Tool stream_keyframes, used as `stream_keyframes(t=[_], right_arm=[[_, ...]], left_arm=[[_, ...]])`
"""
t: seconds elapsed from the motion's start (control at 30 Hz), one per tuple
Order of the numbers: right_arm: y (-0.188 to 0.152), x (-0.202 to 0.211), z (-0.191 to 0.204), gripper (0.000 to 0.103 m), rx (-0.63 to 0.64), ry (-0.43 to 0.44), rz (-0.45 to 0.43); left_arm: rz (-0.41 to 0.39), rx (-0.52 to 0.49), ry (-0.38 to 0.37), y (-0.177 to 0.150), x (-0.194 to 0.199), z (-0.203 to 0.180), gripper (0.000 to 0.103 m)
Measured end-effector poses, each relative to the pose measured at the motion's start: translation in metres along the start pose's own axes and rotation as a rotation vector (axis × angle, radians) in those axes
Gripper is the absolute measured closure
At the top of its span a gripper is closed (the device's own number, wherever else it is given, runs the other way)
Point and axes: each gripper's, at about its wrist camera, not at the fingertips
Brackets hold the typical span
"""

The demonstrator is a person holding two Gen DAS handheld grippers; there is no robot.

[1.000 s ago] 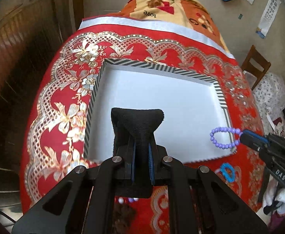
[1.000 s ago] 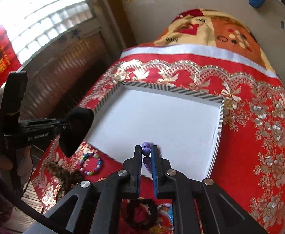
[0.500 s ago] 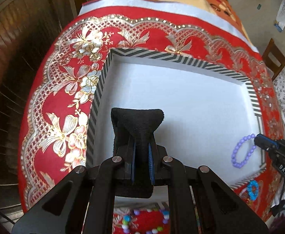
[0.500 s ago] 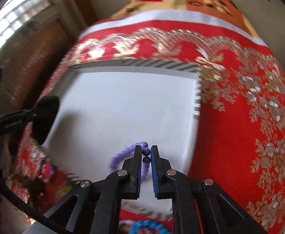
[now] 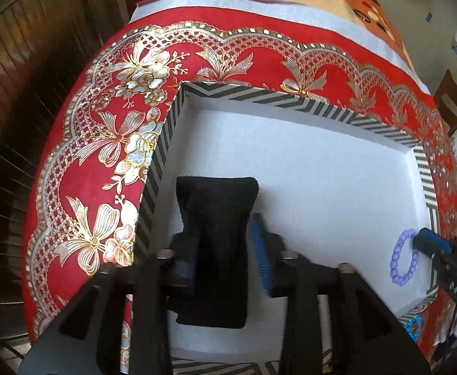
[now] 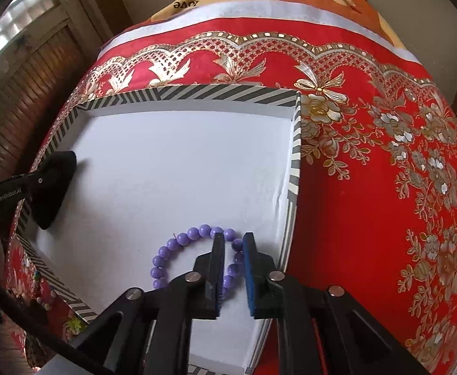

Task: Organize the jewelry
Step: 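Lower both held items into the striped tray and open both grippers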

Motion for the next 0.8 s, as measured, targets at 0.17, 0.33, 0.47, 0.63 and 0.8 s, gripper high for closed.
stream_keyframes(t=[0.17,0.33,0.47,0.63,0.8], right_arm=[[-0.003,0.007,0.009,0.069,0.004,0.041,-0.019],[-0.006,0.019,0.019,0.068,0.003,0.064,-0.041],[-0.009,0.034,0.026,0.066,-0.003,0.082,-0.068],[-0.016,0.052,0.033,0.064,0.006,0.087,-0.098],[-0.030,0.064,0.038,0.062,0.001,0.099,-0.111]], left_arm=[[-0.018,0.020,0.008,-0.001,0.007,0.002,0.059],[-0.058,0.013,0.024,-0.006,0.026,0.001,0.058],[-0.086,0.016,0.032,-0.011,0.042,0.001,0.058],[-0.130,0.004,0.063,-0.024,0.065,-0.003,0.058],[-0.153,-0.001,0.076,-0.041,0.083,-0.006,0.058]])
Point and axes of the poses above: each gripper's, at about its wrist camera, not at the fingertips, and x roughly against the way its jaws point, z to its left, y to its top, and after that the axes turned 2 degrees about y, right-handed
